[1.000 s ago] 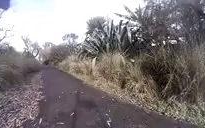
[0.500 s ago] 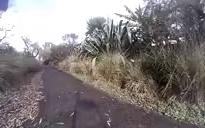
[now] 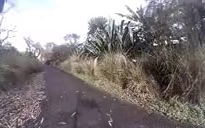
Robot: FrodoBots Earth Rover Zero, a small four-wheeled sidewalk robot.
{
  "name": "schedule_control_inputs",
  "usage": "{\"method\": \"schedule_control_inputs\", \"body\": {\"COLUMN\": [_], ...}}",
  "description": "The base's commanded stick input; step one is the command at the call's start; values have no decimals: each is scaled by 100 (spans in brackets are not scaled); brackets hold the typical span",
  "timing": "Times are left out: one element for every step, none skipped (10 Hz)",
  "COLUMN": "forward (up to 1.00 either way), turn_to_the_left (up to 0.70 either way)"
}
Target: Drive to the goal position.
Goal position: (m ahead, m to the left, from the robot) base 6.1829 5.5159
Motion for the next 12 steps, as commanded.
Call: {"method": "schedule_control_inputs", "body": {"forward": [0, 0, 0, 0, 0, 59, 85, 85, 85, 85, 85, 85], "turn_to_the_left": [85, 0, 0, 0, 0, 0, 0, 0, 0, 25, 34, 34]}}
